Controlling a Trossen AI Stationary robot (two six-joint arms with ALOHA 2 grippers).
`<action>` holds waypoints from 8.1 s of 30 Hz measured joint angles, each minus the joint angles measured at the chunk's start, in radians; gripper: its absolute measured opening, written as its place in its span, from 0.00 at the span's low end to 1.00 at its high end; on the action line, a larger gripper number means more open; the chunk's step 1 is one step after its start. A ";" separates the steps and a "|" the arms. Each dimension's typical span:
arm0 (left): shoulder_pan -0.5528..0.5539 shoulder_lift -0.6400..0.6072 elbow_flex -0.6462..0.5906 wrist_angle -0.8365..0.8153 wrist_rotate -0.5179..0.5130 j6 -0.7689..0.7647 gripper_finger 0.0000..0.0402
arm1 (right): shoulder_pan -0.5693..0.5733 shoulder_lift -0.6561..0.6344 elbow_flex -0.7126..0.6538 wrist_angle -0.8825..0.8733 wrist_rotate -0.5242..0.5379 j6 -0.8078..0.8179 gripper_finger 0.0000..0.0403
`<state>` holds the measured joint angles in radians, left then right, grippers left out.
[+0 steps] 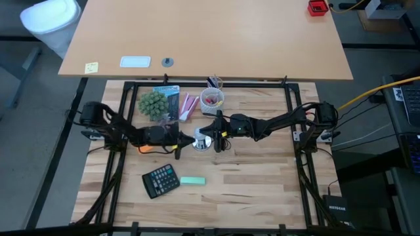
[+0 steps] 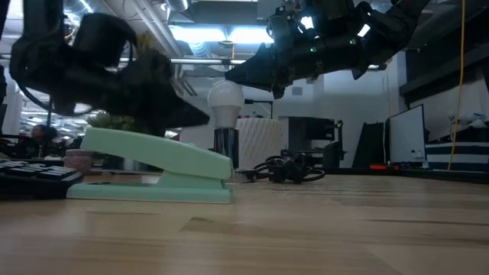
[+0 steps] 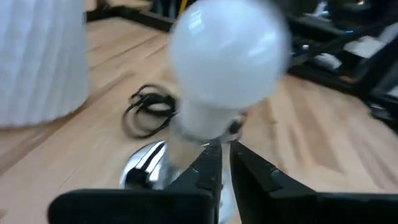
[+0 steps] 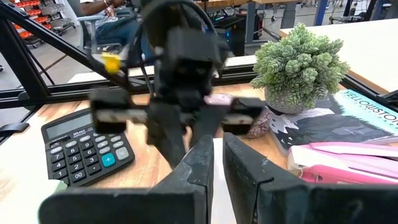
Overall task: Screw lightbulb
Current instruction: Insert the lightbulb into the lamp
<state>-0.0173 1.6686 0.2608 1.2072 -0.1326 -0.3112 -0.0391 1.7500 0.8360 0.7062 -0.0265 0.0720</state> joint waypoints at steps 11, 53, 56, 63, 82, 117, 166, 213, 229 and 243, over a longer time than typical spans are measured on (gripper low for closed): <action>-0.065 -0.142 -0.008 0.004 0.002 0.063 0.01 | 0.000 0.000 0.000 0.000 0.000 0.000 0.10; -0.064 -0.140 0.041 -0.107 -0.251 0.134 0.00 | 0.000 0.000 -0.001 -0.020 -0.076 0.000 0.10; -0.061 -0.139 0.041 -0.135 -0.294 0.133 0.00 | 0.003 0.002 0.000 -0.019 -0.115 0.000 0.10; -0.061 -0.139 0.040 -0.131 -0.317 0.133 0.00 | 0.002 0.010 -0.007 -0.063 -0.124 0.002 0.10; -0.069 -0.192 0.040 -0.129 -0.319 0.191 0.00 | 0.001 -0.002 -0.003 -0.028 -0.123 0.001 0.10; -0.162 -0.192 0.041 -0.132 -0.317 0.157 0.00 | 0.000 -0.085 -0.002 -0.237 0.191 -0.078 0.10; -0.075 -0.178 0.080 -0.255 -0.279 0.158 0.00 | -0.002 -0.087 0.000 -0.296 0.080 -0.077 0.10; -0.191 -0.195 0.079 -0.273 -0.395 0.128 0.00 | 0.000 -0.137 -0.002 -0.345 0.252 -0.105 0.10; -0.163 -0.195 0.079 -0.261 -0.386 0.105 0.00 | 0.000 -0.095 -0.001 -0.278 0.208 -0.104 0.10; -0.134 -0.195 0.079 -0.254 -0.384 0.112 0.00 | 0.000 -0.095 -0.001 -0.281 0.151 -0.104 0.10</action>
<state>-0.1514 1.4731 0.3401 0.9536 -0.5162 -0.1988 -0.0395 1.6554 0.8349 0.4247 0.1245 -0.0315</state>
